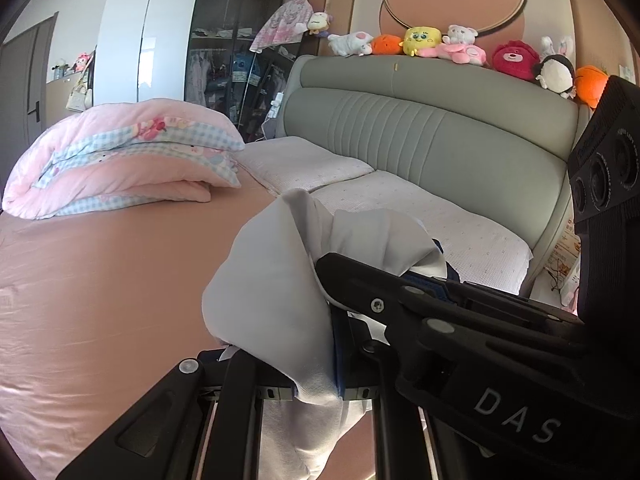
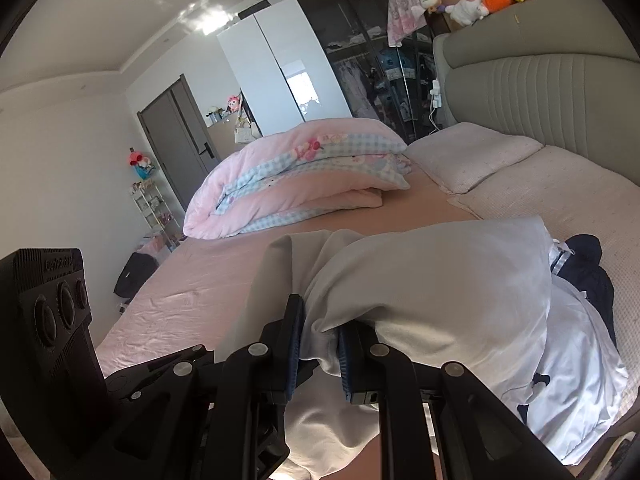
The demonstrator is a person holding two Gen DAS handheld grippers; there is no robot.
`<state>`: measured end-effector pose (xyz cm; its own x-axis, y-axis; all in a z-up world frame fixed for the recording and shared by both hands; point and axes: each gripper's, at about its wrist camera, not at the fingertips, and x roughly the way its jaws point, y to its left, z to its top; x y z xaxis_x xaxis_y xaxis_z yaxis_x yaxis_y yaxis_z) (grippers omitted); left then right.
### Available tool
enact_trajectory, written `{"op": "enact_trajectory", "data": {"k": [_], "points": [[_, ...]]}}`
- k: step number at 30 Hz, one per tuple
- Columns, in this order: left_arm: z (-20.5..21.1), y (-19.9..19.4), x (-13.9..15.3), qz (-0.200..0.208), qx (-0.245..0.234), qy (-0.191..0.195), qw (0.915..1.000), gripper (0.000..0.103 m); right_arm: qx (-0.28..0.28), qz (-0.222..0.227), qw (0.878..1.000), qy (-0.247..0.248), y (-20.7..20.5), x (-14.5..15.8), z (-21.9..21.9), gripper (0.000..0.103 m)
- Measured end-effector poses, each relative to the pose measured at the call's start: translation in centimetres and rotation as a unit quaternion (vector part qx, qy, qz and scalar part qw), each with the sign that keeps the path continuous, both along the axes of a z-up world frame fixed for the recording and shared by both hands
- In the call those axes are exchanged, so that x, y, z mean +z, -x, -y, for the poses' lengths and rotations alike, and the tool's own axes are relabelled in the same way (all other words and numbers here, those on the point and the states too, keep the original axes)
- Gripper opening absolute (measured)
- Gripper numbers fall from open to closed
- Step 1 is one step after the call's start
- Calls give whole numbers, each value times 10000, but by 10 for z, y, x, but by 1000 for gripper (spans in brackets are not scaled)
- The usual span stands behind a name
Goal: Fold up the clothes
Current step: 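Lift the light blue shirt with both grippers and pull it off the pile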
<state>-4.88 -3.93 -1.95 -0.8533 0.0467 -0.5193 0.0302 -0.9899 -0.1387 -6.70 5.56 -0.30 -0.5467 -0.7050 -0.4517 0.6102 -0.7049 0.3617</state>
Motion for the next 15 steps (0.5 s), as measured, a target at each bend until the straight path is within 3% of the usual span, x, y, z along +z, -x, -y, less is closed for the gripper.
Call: {"op": "enact_trajectory", "data": {"k": [8,15], "points": [[44,-26,4,-75,417,-277,9987,10,614,-31,9979,-191,-16,6,51,16],[83,-43,10,-217,769,-206,9966,10,1148,-245,9917,-520,-27,16,103,16]]}}
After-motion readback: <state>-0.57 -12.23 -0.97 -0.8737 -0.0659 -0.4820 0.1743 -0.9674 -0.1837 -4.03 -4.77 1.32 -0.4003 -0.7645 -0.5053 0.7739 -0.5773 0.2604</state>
